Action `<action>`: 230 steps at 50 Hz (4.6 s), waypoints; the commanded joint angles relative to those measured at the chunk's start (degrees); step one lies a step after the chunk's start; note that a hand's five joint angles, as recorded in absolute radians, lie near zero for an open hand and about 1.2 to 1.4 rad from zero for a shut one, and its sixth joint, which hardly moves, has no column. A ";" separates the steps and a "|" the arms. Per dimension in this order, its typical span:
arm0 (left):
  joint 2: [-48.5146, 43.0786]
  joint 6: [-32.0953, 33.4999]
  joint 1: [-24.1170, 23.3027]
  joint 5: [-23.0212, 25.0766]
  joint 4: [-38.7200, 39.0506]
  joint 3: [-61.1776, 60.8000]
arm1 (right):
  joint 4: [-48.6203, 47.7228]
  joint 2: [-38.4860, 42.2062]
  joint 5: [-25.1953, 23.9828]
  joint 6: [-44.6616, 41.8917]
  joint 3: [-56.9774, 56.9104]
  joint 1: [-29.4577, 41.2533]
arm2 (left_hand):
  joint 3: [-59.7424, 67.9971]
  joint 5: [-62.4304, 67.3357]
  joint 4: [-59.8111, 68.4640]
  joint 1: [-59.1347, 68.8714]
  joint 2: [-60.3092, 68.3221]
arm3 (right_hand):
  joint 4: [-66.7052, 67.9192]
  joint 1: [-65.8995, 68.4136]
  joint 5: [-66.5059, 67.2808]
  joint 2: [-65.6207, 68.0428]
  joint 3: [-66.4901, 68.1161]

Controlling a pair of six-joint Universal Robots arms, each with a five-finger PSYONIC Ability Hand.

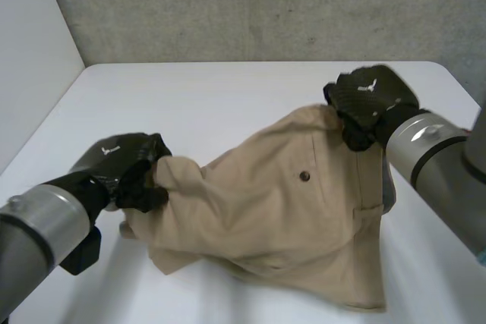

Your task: Fold the shorts.

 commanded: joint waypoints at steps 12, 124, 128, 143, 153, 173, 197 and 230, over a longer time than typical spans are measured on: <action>-18.37 -0.27 0.98 -1.12 9.29 14.78 | -16.00 11.02 0.07 0.66 -5.05 -0.40 | 12.53 14.69 11.80 17.47 11.81 | 11.71 25.04 13.71 12.52 12.72; 15.53 4.83 1.07 -1.65 9.21 31.49 | -0.74 -21.05 -3.18 -4.27 -17.37 -4.97 | 12.53 14.69 11.80 17.47 11.81 | 11.71 25.04 13.71 12.52 12.72; 15.89 4.30 1.68 -1.65 9.13 31.32 | 1.80 -22.02 -3.35 -4.27 -17.19 -4.79 | 12.53 14.69 11.80 17.47 11.81 | 11.71 25.04 13.71 12.52 12.72; -13.62 5.79 2.30 -1.73 9.83 30.43 | 5.07 2.20 -3.44 -4.44 -16.39 -4.44 | 12.53 14.69 11.80 17.47 11.81 | 11.71 25.04 13.71 12.52 12.72; -39.20 8.25 6.43 -4.11 27.39 49.06 | -25.23 23.76 2.88 -3.74 -26.41 -3.74 | 12.53 14.69 11.80 17.47 11.81 | 11.71 25.04 13.71 12.52 12.72; -39.94 10.36 5.55 -3.49 43.23 40.65 | -26.06 22.30 1.75 -2.87 -17.56 -3.39 | -57.47 -55.31 -58.20 -52.53 -58.19 | -58.29 -44.96 -56.29 -57.48 -57.28; -11.80 7.11 -6.66 -7.97 9.30 -2.86 | -6.27 10.06 -20.75 -6.19 10.48 -16.04 | -40.44 -38.28 -41.18 -35.50 -41.16 | -38.53 -25.20 -36.54 -37.72 -37.53; -15.40 3.77 -4.91 -12.02 24.86 -10.25 | -19.90 21.84 -21.64 -12.00 10.85 -17.27 | -39.43 -37.26 -40.16 -34.49 -40.14 | -14.33 -0.99 -12.33 -13.52 -13.32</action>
